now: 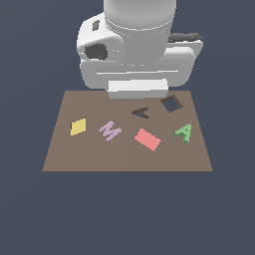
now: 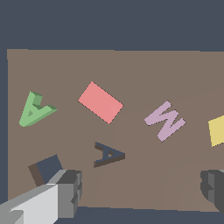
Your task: Insert a designated object into the corresponding slot on a board.
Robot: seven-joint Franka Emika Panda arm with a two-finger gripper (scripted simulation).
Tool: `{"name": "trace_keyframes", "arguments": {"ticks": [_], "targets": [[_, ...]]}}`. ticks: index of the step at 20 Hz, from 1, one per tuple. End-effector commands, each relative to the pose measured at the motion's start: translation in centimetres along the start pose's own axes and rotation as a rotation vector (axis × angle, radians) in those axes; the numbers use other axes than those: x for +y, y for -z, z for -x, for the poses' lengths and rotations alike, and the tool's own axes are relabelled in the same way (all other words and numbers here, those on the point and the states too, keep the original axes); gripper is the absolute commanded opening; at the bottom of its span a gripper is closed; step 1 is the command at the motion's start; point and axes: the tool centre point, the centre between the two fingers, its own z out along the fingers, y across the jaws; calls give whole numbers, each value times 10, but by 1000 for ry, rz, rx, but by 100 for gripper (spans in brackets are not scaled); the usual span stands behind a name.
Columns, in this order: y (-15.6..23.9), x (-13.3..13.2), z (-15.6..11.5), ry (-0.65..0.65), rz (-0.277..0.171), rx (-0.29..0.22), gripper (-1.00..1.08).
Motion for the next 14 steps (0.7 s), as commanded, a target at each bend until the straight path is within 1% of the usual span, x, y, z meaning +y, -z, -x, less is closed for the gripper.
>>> {"name": "trace_keyframes", "arguments": {"ticks": [1,8,14], "targets": [[0,0,0,0,0,0,100],[-4,-6,1,-23,0,1,100],[-13,-20,2,-81,1,4,100]]}}
